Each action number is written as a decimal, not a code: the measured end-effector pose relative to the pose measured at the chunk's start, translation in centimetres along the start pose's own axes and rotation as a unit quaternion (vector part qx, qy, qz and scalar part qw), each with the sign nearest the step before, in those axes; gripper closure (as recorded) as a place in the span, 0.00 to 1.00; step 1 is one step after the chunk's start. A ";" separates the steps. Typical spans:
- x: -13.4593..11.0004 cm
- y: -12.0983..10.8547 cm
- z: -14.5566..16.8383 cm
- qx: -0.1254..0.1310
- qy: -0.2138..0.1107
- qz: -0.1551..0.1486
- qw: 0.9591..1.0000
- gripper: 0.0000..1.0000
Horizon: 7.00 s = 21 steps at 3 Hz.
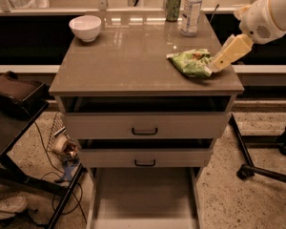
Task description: Move green jalapeno chip bag near white bowl
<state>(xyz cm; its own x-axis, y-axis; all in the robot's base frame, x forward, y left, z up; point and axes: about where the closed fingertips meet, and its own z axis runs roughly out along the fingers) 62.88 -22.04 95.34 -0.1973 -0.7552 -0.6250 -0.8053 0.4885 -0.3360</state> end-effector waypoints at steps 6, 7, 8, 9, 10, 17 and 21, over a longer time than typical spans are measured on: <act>5.1 -2.3 14.0 -0.059 -0.010 0.106 0.993 0.70; 4.7 -2.1 14.5 -0.063 -0.011 0.103 0.993 0.99; 4.3 -2.1 14.6 -0.064 -0.012 0.099 0.993 1.00; -1.8 -1.7 14.0 -0.069 -0.035 0.029 0.997 1.00; -9.1 -0.4 13.4 -0.076 -0.057 -0.056 0.994 1.00; -22.3 -7.6 28.3 0.024 -0.060 -0.042 0.997 1.00; -21.9 -7.6 32.7 0.039 -0.027 -0.024 0.999 0.37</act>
Offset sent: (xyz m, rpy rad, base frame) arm 0.0630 -0.0116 -0.0693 0.1343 0.0497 -0.0929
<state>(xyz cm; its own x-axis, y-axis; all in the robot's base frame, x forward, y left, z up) 91.60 5.10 88.51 -0.1276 -0.7545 -0.6438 -0.7665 0.4870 -0.4188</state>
